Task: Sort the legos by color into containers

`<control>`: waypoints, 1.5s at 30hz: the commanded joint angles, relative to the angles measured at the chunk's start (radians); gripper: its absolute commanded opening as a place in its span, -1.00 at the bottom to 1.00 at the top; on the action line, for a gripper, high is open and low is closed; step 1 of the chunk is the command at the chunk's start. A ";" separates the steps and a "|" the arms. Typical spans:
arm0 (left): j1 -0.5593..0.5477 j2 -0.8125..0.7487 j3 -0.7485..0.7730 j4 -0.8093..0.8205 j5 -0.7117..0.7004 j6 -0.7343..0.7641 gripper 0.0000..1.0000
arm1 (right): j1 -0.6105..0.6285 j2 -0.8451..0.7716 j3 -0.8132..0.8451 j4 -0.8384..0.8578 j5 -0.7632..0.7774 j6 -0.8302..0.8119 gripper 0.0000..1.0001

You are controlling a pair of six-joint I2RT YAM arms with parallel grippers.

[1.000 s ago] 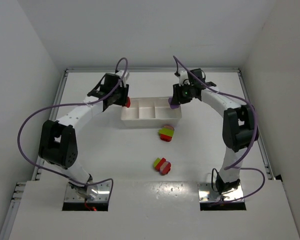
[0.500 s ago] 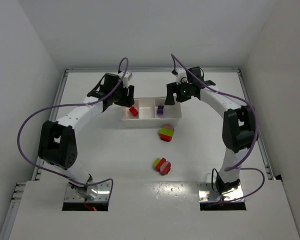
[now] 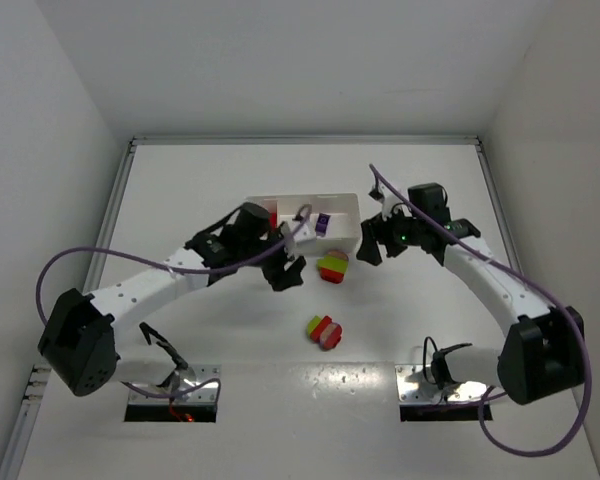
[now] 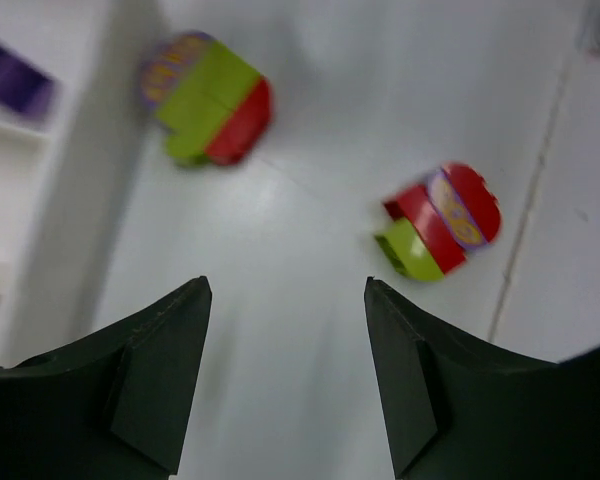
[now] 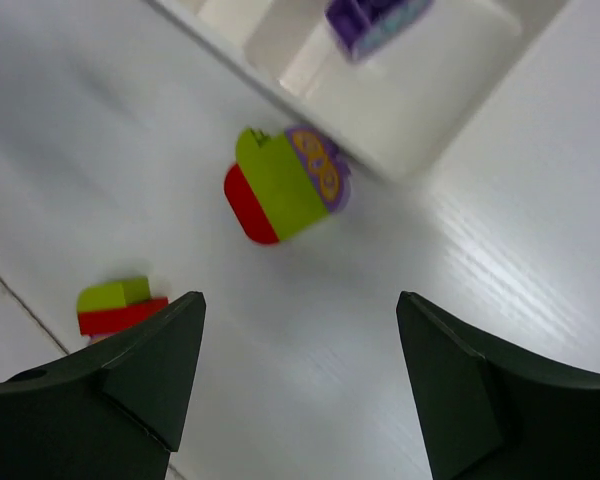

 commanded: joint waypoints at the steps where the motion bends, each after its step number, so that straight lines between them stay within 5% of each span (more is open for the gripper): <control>1: -0.089 -0.014 -0.061 -0.033 0.059 0.201 0.37 | -0.022 -0.113 -0.101 -0.012 0.045 -0.075 0.55; 6: -0.206 0.041 -0.113 -0.033 0.124 0.460 0.37 | -0.060 -0.201 -0.158 -0.062 0.068 -0.067 0.55; 12: -0.175 0.223 0.032 -0.034 0.157 0.580 0.37 | -0.155 -0.210 -0.148 -0.062 0.120 -0.010 0.55; 24: -0.224 0.360 0.155 -0.382 0.268 1.049 0.42 | -0.282 -0.201 -0.130 -0.071 0.054 -0.001 0.55; 27: -0.246 0.386 0.177 -0.427 0.279 1.065 0.49 | -0.301 -0.201 -0.130 -0.071 0.033 -0.001 0.57; 30: -0.255 0.386 0.203 -0.438 0.297 1.065 1.00 | -0.310 -0.201 -0.130 -0.071 0.008 -0.001 0.59; 45: -0.327 0.487 0.243 -0.357 0.247 0.951 1.00 | -0.329 -0.172 -0.101 -0.093 -0.030 -0.010 0.59</control>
